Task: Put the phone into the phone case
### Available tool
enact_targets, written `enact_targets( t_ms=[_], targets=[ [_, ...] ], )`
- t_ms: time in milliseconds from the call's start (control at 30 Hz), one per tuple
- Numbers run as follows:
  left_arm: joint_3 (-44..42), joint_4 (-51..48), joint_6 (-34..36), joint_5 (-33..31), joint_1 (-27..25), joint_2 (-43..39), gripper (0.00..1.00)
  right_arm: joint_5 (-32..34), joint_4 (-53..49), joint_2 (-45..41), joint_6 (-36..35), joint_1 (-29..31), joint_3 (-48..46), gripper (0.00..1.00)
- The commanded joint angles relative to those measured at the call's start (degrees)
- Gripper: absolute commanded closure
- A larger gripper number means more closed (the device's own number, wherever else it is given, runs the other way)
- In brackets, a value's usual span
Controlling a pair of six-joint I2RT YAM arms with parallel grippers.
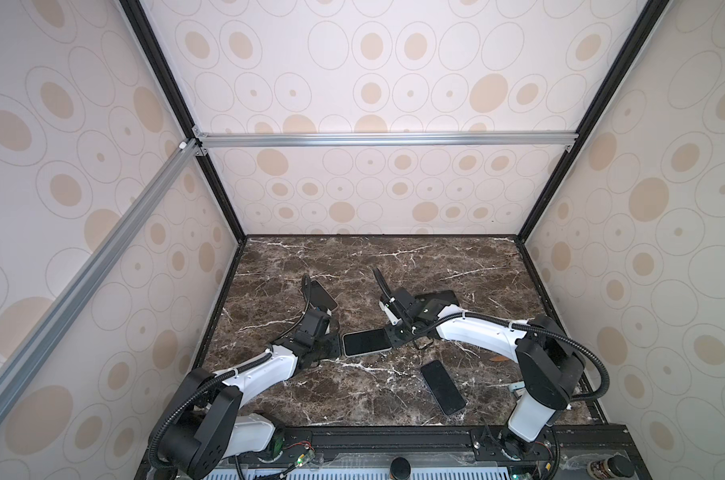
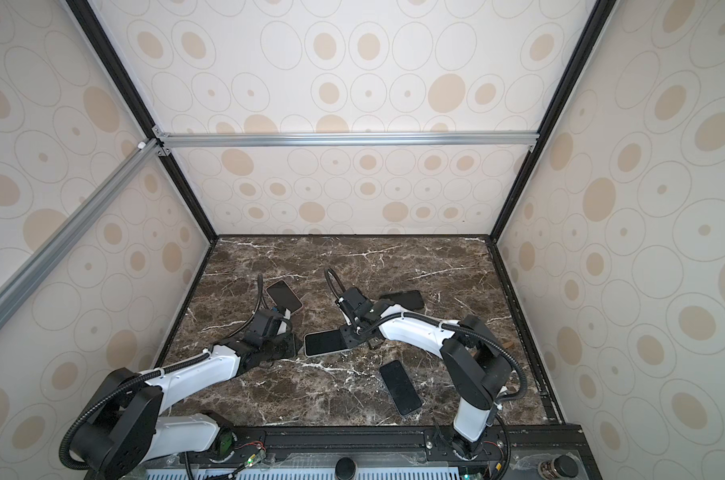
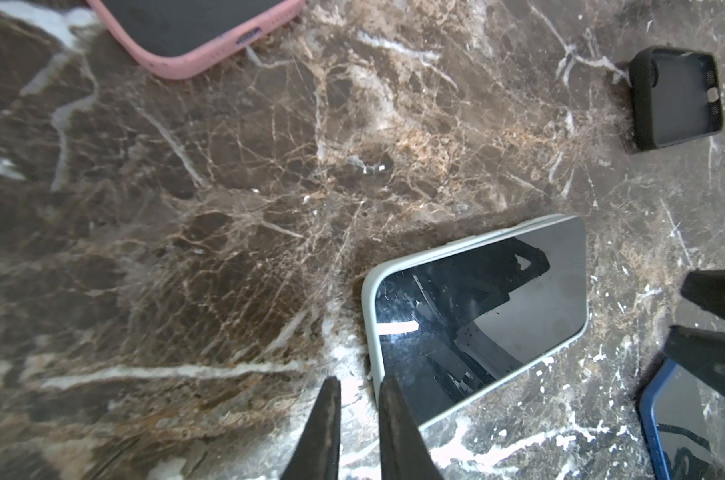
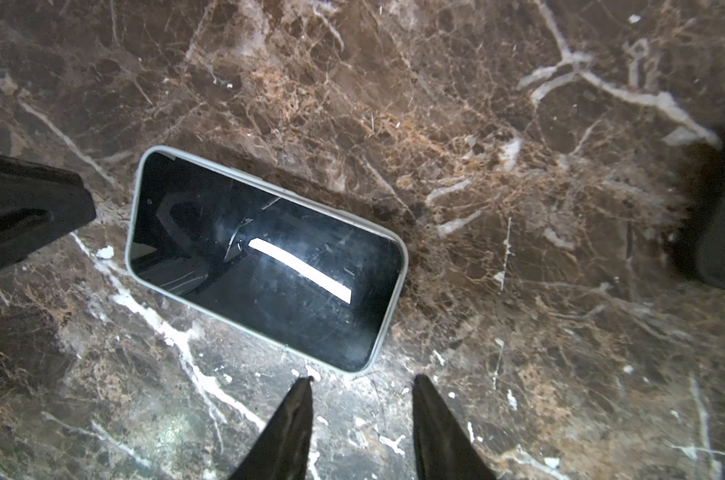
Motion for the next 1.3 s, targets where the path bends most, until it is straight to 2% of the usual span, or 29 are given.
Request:
enact_targets(
  t_ms=[0,700,1267],
  targets=[
    [-0.01,-0.17,-0.29,-0.33,0.07,-0.97,0.81,-1.12,0.40,-1.75,0.73,-0.82,-0.61,0.57],
    [0.78,0.43,0.94,0.94,0.07,0.27,0.78,-16.05,2.94,1.12,5.49,-9.95,-0.60,0.57],
    [-0.36,2.80,-0.69,3.14,0.07,2.06,0.74,-19.13,1.61,3.96,4.96,-12.04,0.03,0.59]
  ],
)
